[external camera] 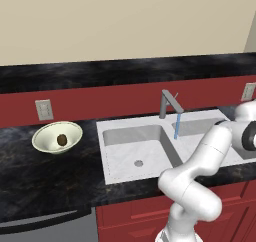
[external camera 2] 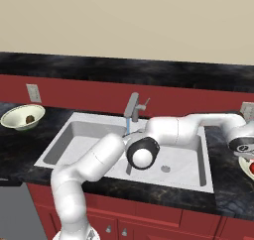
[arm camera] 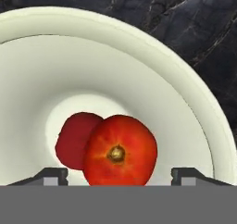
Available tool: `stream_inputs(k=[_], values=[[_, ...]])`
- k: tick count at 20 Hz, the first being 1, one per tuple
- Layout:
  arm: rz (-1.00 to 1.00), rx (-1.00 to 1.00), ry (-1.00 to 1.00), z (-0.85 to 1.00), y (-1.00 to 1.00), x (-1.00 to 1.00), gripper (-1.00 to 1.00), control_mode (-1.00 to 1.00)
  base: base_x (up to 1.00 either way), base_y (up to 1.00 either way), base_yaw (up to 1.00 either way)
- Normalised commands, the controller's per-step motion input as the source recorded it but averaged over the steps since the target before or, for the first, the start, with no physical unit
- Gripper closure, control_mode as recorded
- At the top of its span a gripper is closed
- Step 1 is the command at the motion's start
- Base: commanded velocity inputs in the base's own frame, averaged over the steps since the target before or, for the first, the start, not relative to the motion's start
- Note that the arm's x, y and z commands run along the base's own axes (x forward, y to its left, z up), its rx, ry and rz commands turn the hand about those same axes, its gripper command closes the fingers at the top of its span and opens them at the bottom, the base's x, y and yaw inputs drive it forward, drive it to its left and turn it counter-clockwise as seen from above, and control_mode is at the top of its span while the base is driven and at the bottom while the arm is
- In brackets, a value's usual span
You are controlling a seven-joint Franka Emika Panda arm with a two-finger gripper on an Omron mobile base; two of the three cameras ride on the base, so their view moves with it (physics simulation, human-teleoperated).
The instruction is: Pick the tomatos from the sink and place them in one bowl. Place the kiwi in the other bowl. Then turn off the sink faucet.
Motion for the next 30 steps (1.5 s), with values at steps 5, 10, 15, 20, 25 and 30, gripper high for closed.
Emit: stream_inputs(k=[5, 10, 15, 20, 25, 30], values=[[-0.06, 0.01, -0.24, -0.21, 0.02, 0.0, -1.0, -1.0, 0.0, 0.0, 0.0], [0.16, 0.0, -0.31, 0.49, 0.08, -0.01, -1.0, -1.0, 0.0, 0.0, 0.0], [0.39, -0.04, -0.2, 0.3, 0.25, -0.18, -1.0, -1.0, 0.0, 0.0, 0.0], [0.48, -0.25, -0.19, 0.07, 0.88, -0.27, -1.0, -1.0, 0.0, 0.0, 0.0], [0.44, -0.27, -0.31, 0.41, 0.96, -0.1, -1.0, -1.0, 0.0, 0.0, 0.0], [0.4, -0.34, -0.35, 0.36, 1.0, -0.25, -1.0, -1.0, 0.0, 0.0, 0.0]])
